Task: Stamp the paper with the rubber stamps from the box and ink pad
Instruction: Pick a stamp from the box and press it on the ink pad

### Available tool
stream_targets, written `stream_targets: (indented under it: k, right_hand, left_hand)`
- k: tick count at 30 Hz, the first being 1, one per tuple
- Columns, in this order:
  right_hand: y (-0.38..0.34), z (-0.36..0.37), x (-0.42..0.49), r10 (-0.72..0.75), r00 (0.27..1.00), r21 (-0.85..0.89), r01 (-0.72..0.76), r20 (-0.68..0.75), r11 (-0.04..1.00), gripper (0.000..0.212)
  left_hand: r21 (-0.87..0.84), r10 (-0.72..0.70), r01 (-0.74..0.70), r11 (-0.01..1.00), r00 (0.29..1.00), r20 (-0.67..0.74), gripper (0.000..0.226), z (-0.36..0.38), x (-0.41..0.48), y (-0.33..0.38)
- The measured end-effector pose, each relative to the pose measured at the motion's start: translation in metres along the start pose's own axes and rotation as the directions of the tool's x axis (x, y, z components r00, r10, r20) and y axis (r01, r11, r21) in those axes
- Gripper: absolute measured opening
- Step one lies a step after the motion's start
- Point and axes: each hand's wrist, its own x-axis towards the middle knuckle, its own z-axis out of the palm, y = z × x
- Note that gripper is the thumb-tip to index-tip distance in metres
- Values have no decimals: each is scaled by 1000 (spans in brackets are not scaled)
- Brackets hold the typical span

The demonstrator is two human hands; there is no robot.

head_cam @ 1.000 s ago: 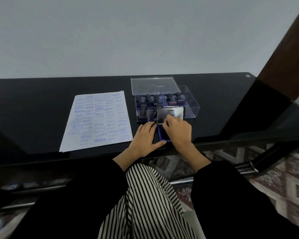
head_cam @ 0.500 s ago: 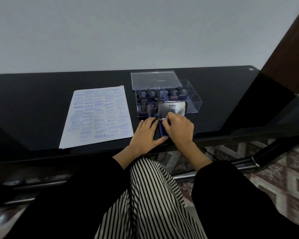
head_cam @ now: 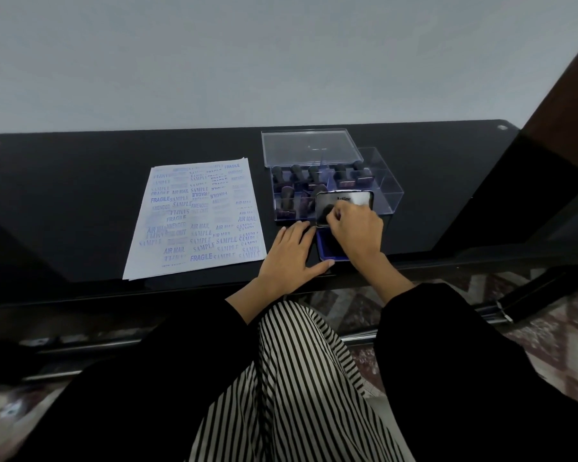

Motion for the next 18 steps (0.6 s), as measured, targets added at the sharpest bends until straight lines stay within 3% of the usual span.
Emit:
stream_targets:
  k: [5, 10, 18]
  right_hand:
    - [-2, 1, -24, -57, 980, 39, 66, -191, 997, 40]
    - [0, 3, -45, -106, 959, -3, 109, -265, 994, 28]
    - [-4, -2, -18, -41, 991, 21, 44, -127, 999, 40]
  left_hand:
    - [-3, -2, 2, 1000, 1000, -6, 77, -1, 0, 1]
    - [-22, -15, 15, 1000, 1000, 1, 76, -2, -1, 2]
    - [-21, -15, 16, 1000, 1000, 9, 77, -3, -1, 2]
